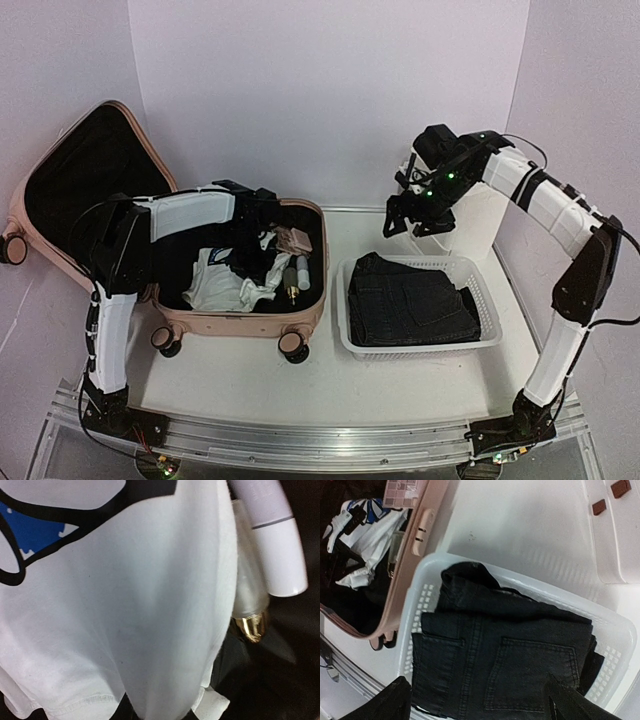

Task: Open, take out, and arrange the luggage

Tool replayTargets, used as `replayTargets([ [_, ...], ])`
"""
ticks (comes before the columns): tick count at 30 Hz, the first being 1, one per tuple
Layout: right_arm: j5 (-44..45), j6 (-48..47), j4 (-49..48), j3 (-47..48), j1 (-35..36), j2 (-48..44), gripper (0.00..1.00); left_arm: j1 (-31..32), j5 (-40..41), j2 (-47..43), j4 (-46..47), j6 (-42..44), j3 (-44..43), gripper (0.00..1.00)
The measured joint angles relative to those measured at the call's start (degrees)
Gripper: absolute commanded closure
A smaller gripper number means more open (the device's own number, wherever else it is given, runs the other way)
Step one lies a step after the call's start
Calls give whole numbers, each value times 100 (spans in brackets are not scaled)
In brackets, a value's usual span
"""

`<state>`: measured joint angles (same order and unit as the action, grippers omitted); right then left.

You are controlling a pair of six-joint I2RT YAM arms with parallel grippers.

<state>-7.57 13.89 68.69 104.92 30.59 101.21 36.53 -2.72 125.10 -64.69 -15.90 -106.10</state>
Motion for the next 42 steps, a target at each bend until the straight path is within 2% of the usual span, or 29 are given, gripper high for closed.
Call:
replayTargets([
  [8, -595, 1473, -345, 1941, 382, 1386, 8, -402, -863, -522, 455, 323, 168, 100],
  [17, -1456, 3860, -1648, 3246, 551, 2981, 6, -721, -1534, -557, 1010, 595, 546, 100],
  [24, -1646, 5200, -2662, 3272, 752, 3650, 6, -876, -1709, -848, 1386, 719, 824, 100],
  [30, -1434, 6100, -3222, 3270, 1088, 4068, 6, -935, -1788, -1178, 1530, 863, 1029, 100],
  [42, -772, 7117, -3897, 3104, 1510, 4343, 4, -949, -1982, -1408, 1641, 1082, 1322, 100],
])
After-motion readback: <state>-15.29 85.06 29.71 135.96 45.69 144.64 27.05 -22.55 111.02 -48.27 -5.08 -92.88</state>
